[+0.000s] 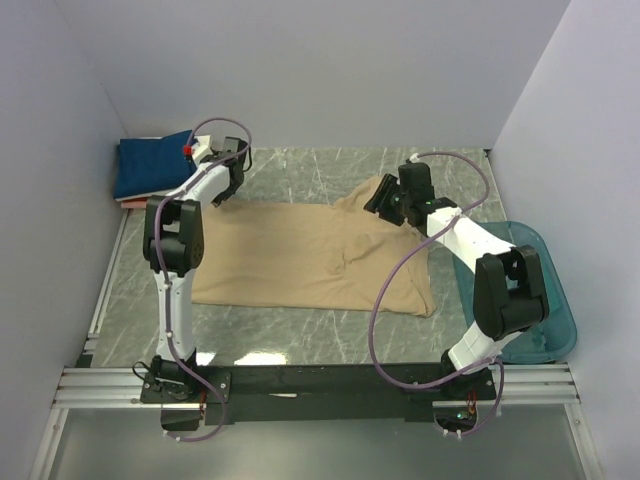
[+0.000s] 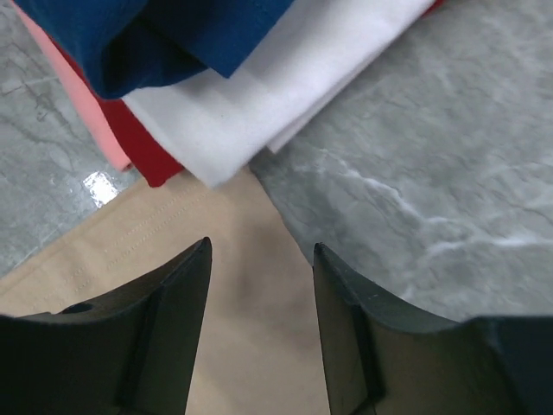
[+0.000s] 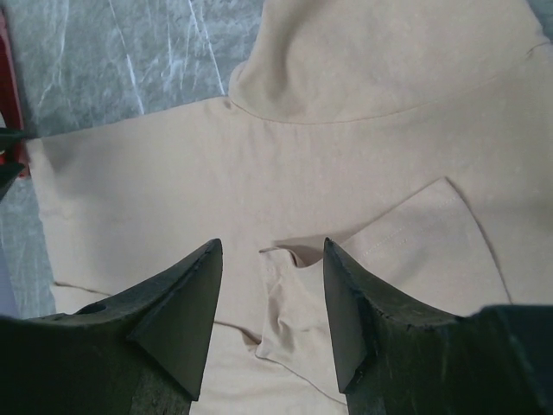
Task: Fold and stack the t-shirts
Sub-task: Fold the tshirt
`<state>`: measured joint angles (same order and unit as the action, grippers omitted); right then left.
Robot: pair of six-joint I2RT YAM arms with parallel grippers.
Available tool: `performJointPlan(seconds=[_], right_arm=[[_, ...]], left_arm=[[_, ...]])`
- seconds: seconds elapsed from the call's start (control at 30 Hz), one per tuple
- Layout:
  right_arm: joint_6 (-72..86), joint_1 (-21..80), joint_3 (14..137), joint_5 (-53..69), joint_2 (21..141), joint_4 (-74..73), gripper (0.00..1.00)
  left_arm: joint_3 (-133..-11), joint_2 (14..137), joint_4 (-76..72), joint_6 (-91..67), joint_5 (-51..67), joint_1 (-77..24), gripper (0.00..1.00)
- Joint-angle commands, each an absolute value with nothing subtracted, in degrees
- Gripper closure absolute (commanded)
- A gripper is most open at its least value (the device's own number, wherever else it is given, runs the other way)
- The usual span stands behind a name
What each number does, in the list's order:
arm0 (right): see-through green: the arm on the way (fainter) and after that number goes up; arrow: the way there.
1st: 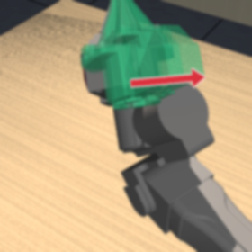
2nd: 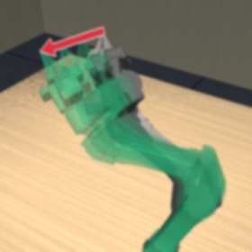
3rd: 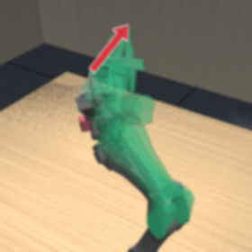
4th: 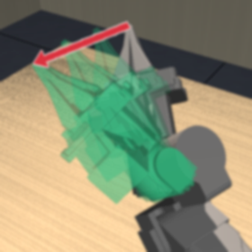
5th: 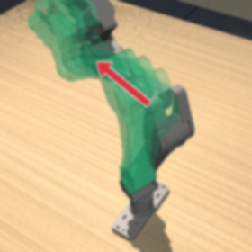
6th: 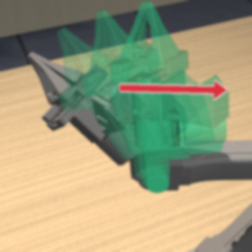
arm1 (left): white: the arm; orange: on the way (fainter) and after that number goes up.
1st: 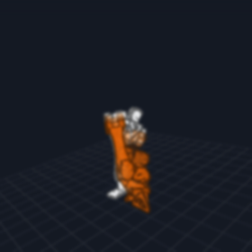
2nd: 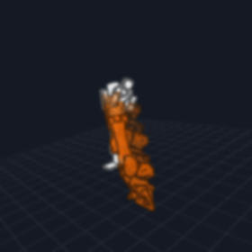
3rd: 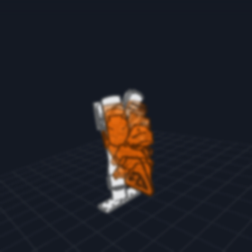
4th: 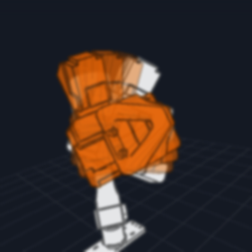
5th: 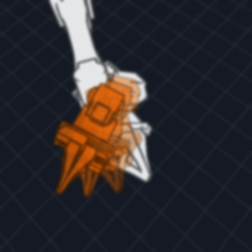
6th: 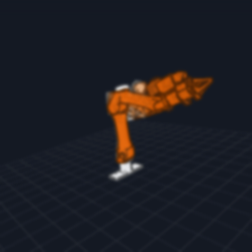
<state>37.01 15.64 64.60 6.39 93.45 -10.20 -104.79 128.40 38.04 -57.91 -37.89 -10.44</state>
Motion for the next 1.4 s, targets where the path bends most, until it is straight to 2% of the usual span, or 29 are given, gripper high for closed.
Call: performJointPlan(seconds=[0.0,0.43,0.6,0.87,1.37], right_arm=[[37.35,14.07,65.92,8.79,92.99,-8.97,0.43],[37.62,13.89,65.13,10.37,93.87,-8.0,0.44],[37.53,13.8,65.3,10.2,93.87,-8.35,0.44],[37.44,13.8,65.74,10.37,94.31,-8.61,0.44],[37.62,13.27,65.48,11.16,95.01,-8.44,0.45]], left_arm=[[-107.93,129.37,40.43,-58.09,-40.78,-9.41,0.44],[-110.74,133.85,37.0,-55.81,-33.22,-1.76,0.48],[-114.78,135.62,39.29,-56.25,-33.84,-1.76,0.48],[-112.24,132.45,35.33,-55.64,-31.47,-2.28,0.49],[-114.52,134.82,39.98,-57.57,-35.33,-4.92,0.55]])
